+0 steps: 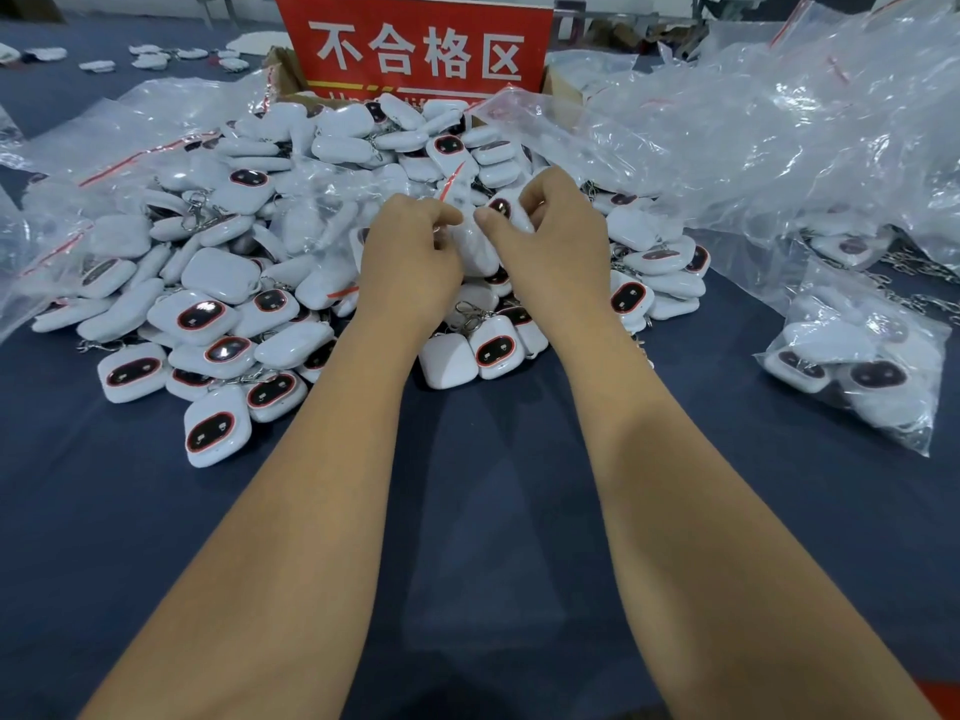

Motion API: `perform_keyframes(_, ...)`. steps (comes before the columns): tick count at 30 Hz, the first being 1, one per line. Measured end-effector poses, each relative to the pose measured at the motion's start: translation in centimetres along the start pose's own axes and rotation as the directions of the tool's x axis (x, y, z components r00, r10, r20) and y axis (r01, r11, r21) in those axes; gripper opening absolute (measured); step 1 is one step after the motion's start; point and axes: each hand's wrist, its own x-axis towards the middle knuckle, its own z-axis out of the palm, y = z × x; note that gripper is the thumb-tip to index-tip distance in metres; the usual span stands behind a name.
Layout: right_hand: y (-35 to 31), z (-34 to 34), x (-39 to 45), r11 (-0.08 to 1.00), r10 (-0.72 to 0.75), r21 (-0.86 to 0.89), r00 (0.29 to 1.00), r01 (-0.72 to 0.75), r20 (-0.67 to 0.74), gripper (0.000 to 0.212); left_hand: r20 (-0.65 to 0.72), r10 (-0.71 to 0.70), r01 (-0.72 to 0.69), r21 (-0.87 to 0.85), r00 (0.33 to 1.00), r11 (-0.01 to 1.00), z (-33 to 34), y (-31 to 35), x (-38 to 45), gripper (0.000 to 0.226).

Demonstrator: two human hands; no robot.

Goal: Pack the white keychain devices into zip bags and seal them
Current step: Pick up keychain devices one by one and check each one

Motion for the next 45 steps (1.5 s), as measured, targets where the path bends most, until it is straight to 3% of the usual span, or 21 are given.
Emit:
perform_keyframes(4, -0.8, 0.0, 0.0, 0.904, 0.135, 0.393, 0.984, -0.169, 0.112, 0.027, -0.031, -0.020, 0.019, -0.053, 0.999, 0.998, -0.1, 0.2, 0.0, 0.038)
perform_keyframes(7, -0.9, 0.0, -0.1, 0.832, 0.130, 0.503, 0.964, -0.234, 0.234, 0.019, -0.005, -0.052, 0.049, -0.207, 0.999, 0.977, -0.2, 0.4, -0.2, 0.032)
perform_keyframes(14, -0.4, 0.2, 0.1, 0.829, 0.110, 0.498, 0.947, -0.254, 0.301, 0.036, 0.033, -0.152, 0.150, -0.463, 0.988, 0.873, -0.8, 0.8, 0.0, 0.039)
perform_keyframes(18, -0.5, 0.4, 0.1, 0.849, 0.122, 0.466, 0.950, -0.251, 0.289, 0.031, 0.055, -0.173, 0.175, -0.544, 0.983, 0.821, -0.9, 1.1, -0.2, 0.037)
perform_keyframes(24, -0.1, 0.8, -0.1, 0.889, 0.112, 0.406, 0.961, -0.211, 0.254, 0.022, 0.086, -0.132, 0.157, -0.484, 0.988, 0.861, -0.7, 0.9, -0.3, 0.019)
perform_keyframes(34, 0.0, 0.9, 0.2, 0.869, 0.145, 0.429, 0.956, -0.246, 0.255, 0.021, 0.074, -0.120, 0.141, -0.424, 0.990, 0.895, -0.6, 0.8, -0.3, 0.018)
perform_keyframes(39, -0.1, 0.9, 0.3, 0.804, 0.157, 0.526, 0.953, -0.277, 0.260, 0.017, 0.075, -0.132, 0.152, -0.425, 0.988, 0.892, -0.7, 1.0, -0.3, 0.019)
perform_keyframes(45, -0.1, 0.8, 0.2, 0.823, 0.117, 0.516, 0.959, -0.239, 0.259, 0.017, 0.091, -0.139, 0.165, -0.423, 0.986, 0.891, -0.9, 1.2, -0.4, 0.023)
